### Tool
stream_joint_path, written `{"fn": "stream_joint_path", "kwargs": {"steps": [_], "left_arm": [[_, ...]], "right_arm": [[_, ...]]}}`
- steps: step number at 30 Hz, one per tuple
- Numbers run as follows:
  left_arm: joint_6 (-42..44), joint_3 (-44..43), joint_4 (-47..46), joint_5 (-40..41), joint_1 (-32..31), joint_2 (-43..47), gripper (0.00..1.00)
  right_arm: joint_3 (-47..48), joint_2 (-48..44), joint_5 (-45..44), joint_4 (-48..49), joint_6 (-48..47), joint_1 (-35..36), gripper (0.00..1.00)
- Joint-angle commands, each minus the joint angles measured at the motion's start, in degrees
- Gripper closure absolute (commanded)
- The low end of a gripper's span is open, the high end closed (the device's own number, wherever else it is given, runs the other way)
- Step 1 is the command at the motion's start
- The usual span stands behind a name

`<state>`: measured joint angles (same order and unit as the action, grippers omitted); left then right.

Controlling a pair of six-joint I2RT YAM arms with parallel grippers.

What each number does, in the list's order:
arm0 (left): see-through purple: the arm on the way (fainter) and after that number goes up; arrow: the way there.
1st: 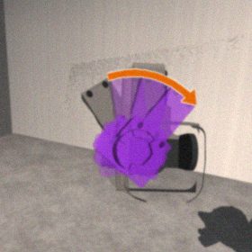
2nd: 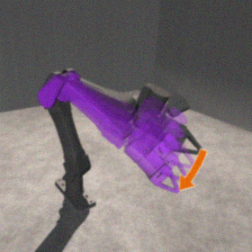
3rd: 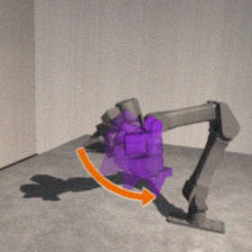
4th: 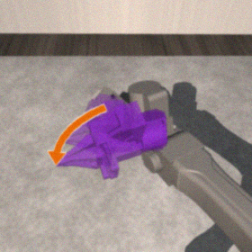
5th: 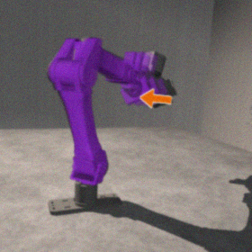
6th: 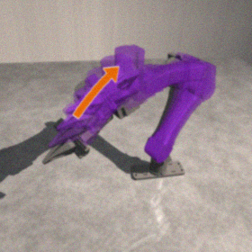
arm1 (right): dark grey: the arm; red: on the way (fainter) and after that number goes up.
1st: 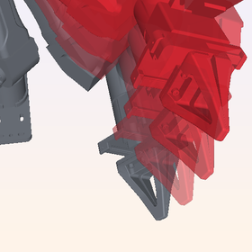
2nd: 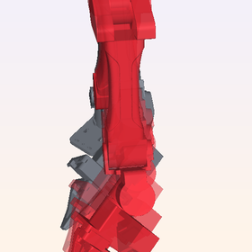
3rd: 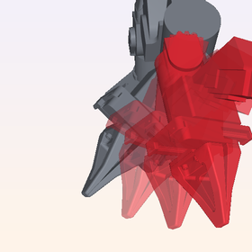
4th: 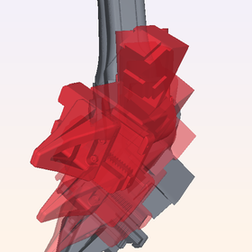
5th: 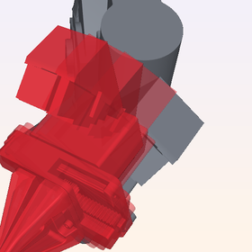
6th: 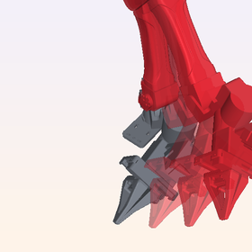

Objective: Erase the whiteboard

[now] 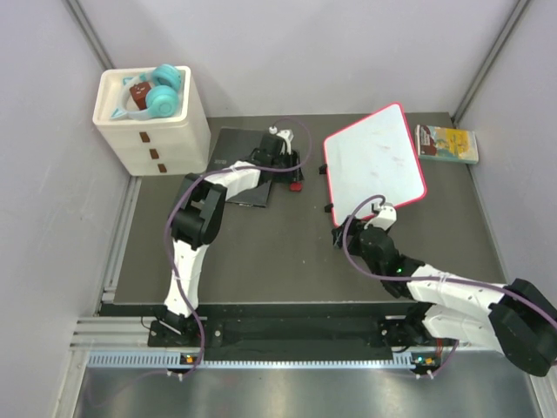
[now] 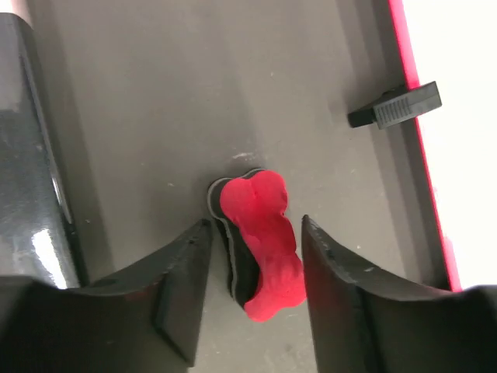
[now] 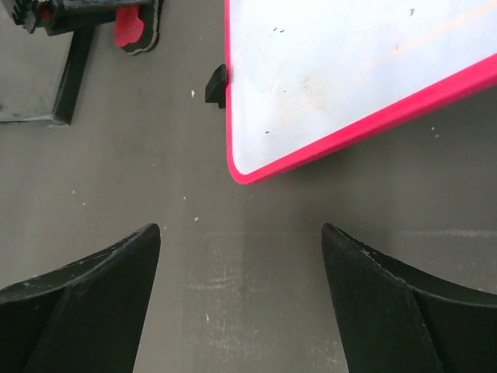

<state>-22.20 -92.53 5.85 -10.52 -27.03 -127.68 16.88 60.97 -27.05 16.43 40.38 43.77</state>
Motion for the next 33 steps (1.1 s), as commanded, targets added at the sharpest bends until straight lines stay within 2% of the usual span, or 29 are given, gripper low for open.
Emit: {"fn": "stream_joint_path", "kwargs": {"steps": [1, 2, 5, 8, 13, 15, 16, 18, 19, 21, 22, 23, 28, 33], "left_arm": [[1.2, -1.8, 3.4, -1.3, -0.4, 0.0, 0.39], [1.3, -1.7, 3.2, -1.9, -0.3, 0.1, 0.32], [1.2, 1.4, 0.5, -3.0, -0.4, 2.9, 0.31], [0.3, 7.3, -5.3, 0.0, -0.4, 7.6, 0.32], [-0.5, 18.0, -17.1, 6.6, -1.0, 16.2, 0.46], [-0.7, 20.2, -19.5, 8.9, -1.5, 18.1, 0.47], [-0.7, 21.4, -20.4, 8.9, -1.6, 19.2, 0.56], [-0.8, 22.0, -21.8, 8.6, -2.0, 19.8, 0.61], [-0.9, 21.6, -21.7, 6.8, -2.2, 19.7, 0.77], [-1.5, 21.0, -20.4, 4.4, -2.6, 18.7, 0.93], [-2.2, 20.7, -20.4, 2.5, -2.9, 18.4, 0.97], [-2.4, 20.8, -21.7, 1.4, -3.5, 18.0, 1.0], [-2.8, 18.1, -22.8, -1.2, -6.7, 13.4, 1.0], [-5.7, 14.8, -23.2, -4.3, -7.4, 7.5, 1.0]], "right_arm": [[-1.1, -3.7, -1.8, -1.0, 0.6, 0.5, 0.16], [-1.3, -4.0, -1.8, -0.9, 0.5, 0.5, 0.17], [-1.6, -5.1, -1.8, -1.1, 0.5, 0.5, 0.16], [-1.8, -5.4, -1.7, -1.3, 0.3, 0.5, 0.16], [-2.7, -5.8, -1.5, -0.6, 0.5, 0.5, 0.16], [-3.0, -5.8, -1.3, -0.1, 0.8, 0.5, 0.17], [-3.2, -5.8, -1.4, -0.1, 0.8, 0.5, 0.17], [-3.3, -5.8, -1.4, 0.0, 1.0, 0.5, 0.17], [-3.3, -5.7, -1.6, -0.1, 1.0, 0.5, 0.17], [-3.3, -5.9, -1.8, -0.3, 0.9, 0.5, 0.17], [-3.4, -5.9, -1.9, -0.3, 0.9, 0.5, 0.17], [-3.5, -6.0, -1.9, -0.3, 1.0, 0.5, 0.17], [-3.9, -7.7, -2.9, -1.7, 1.0, 0.5, 0.17], [-4.6, -12.8, -4.8, -4.8, 0.4, 0.5, 0.17]]}}
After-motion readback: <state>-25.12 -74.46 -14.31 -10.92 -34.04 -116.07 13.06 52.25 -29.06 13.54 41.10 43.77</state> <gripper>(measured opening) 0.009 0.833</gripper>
